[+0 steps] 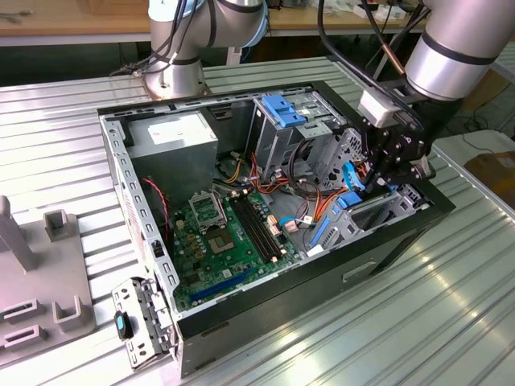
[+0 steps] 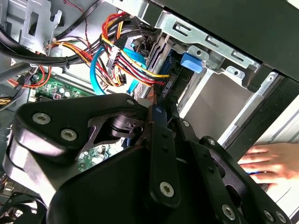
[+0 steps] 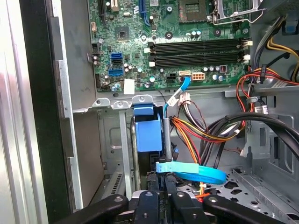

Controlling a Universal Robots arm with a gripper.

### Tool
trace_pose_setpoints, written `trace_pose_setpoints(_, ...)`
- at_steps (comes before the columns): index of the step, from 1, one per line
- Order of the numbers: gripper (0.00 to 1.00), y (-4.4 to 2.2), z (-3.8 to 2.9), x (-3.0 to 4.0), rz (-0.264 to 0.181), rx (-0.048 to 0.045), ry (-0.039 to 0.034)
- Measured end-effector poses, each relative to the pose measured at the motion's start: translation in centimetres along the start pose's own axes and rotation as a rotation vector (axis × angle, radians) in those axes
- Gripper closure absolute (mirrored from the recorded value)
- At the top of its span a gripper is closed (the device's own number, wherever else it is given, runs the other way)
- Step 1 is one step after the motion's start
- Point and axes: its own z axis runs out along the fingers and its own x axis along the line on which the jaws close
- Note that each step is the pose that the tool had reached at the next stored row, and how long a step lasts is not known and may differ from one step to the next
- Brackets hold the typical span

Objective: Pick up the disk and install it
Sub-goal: 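Insert the first disk wire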

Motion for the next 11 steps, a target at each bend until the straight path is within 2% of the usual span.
trace_pose_setpoints(9, 0.84, 0.01, 0.08, 0.0, 0.0, 0.0, -0.0002)
trace_pose_setpoints(11, 0.7, 0.01, 0.1, 0.0, 0.0, 0.0, -0.0003)
